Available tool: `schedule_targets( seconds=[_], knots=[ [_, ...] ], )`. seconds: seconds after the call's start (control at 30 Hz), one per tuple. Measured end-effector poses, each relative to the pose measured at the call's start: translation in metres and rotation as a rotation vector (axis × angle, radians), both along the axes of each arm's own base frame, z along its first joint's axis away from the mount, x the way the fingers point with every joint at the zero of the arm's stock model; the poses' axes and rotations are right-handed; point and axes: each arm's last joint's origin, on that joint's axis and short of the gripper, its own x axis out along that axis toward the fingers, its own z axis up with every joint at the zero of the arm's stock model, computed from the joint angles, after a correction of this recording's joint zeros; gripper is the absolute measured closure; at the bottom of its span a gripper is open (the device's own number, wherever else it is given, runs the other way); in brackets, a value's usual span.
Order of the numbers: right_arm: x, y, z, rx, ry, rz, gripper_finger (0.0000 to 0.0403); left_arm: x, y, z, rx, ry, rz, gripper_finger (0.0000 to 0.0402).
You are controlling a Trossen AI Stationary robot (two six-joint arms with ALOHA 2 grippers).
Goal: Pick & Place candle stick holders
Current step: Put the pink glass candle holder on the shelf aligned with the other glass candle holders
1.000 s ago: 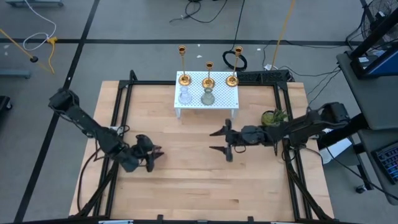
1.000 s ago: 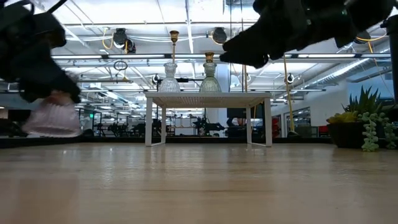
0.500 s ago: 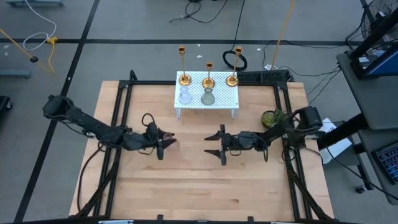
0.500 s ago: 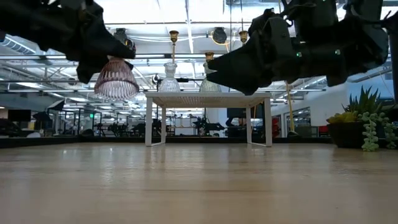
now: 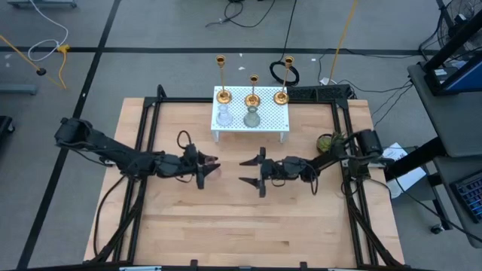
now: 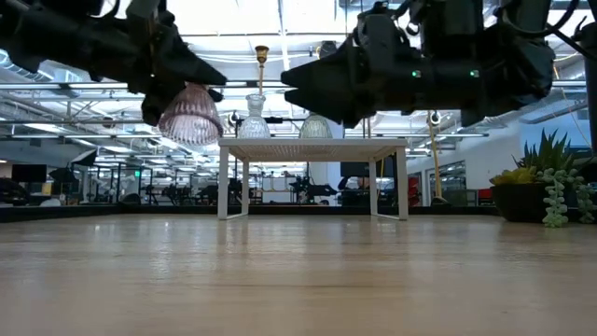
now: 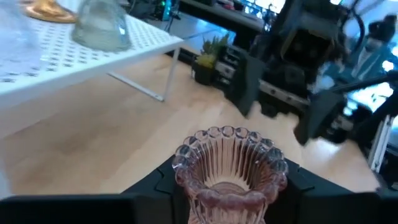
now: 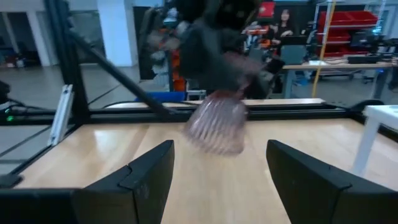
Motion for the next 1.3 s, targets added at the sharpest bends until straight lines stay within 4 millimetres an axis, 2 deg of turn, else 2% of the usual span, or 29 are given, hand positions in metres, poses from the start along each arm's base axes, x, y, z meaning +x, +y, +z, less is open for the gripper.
schedule_targets(
  seconds=[0.13,0.4,0.53,0.73,0.97,1.17,1.3],
  knots=[
    [0.002,-0.006,0.000,0.021,0.012,-0.019,0.0156,0.017,-0.005,-0.008,0.053,0.062,-0.025,0.0246],
    [0.002,-0.008,-0.011,0.014,0.122,-0.025,0.0156,0.056,-0.006,-0.013,0.092,0.119,-0.004,0.0267],
    [-0.005,-0.009,-0.013,0.001,0.228,-0.031,0.0156,0.075,-0.006,-0.020,0.094,0.150,-0.006,0.0246],
    [-0.037,-0.012,0.001,-0.017,0.388,-0.032,0.0156,0.100,-0.009,-0.035,0.102,0.196,-0.002,0.0238],
    [-0.080,-0.011,0.013,0.009,0.365,-0.011,0.0156,0.126,-0.004,-0.044,0.090,0.211,0.017,0.0260],
    [-0.107,-0.011,0.001,0.040,0.341,0.006,0.0156,0.148,0.003,-0.052,0.114,0.231,-0.023,0.0253],
    [-0.113,-0.011,-0.004,0.049,0.285,0.032,0.0156,0.162,0.009,-0.057,0.130,0.238,-0.028,0.0229]
  ],
)
